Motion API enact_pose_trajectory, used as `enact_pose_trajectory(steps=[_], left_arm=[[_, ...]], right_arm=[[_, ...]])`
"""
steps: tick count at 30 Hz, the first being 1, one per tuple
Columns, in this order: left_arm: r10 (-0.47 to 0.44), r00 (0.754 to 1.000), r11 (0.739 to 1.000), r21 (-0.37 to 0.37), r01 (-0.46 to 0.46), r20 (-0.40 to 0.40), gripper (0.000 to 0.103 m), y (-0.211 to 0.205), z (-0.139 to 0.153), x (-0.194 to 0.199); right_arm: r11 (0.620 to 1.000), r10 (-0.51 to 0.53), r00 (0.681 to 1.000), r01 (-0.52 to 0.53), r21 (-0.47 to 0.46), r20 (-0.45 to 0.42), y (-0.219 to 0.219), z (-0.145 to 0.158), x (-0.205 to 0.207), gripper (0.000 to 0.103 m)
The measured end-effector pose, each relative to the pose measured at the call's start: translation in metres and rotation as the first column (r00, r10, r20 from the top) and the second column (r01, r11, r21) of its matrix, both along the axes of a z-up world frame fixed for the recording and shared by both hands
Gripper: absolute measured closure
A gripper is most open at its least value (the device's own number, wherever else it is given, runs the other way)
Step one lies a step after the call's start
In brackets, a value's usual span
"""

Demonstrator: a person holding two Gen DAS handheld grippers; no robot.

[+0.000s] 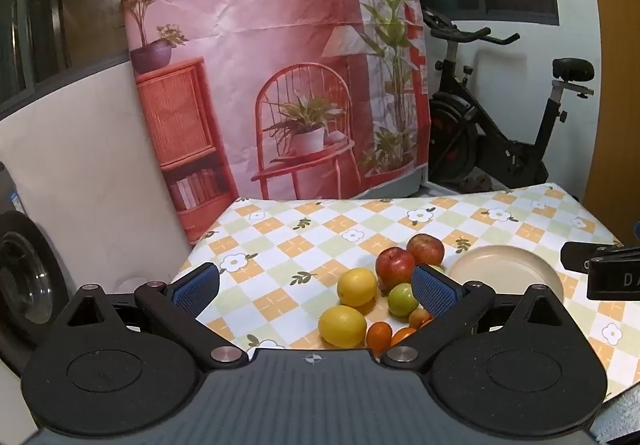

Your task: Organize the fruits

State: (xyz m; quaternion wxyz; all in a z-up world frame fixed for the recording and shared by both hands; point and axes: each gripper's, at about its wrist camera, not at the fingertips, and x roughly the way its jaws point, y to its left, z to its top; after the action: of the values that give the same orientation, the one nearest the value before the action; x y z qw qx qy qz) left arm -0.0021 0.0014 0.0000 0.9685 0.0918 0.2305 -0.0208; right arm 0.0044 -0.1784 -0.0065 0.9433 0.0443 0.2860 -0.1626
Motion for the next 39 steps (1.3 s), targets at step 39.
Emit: enact_pose_trajectory(steps=[39], left_arm=[[0.005,1.0,1.0,-0.006,-0.005,-0.001,0.0,-0.001,0.002,-0.006]], right_arm=[[1.0,-0.006,1.0,0.006,0.013,0.009,0.0,0.002,-0.005,0.0]])
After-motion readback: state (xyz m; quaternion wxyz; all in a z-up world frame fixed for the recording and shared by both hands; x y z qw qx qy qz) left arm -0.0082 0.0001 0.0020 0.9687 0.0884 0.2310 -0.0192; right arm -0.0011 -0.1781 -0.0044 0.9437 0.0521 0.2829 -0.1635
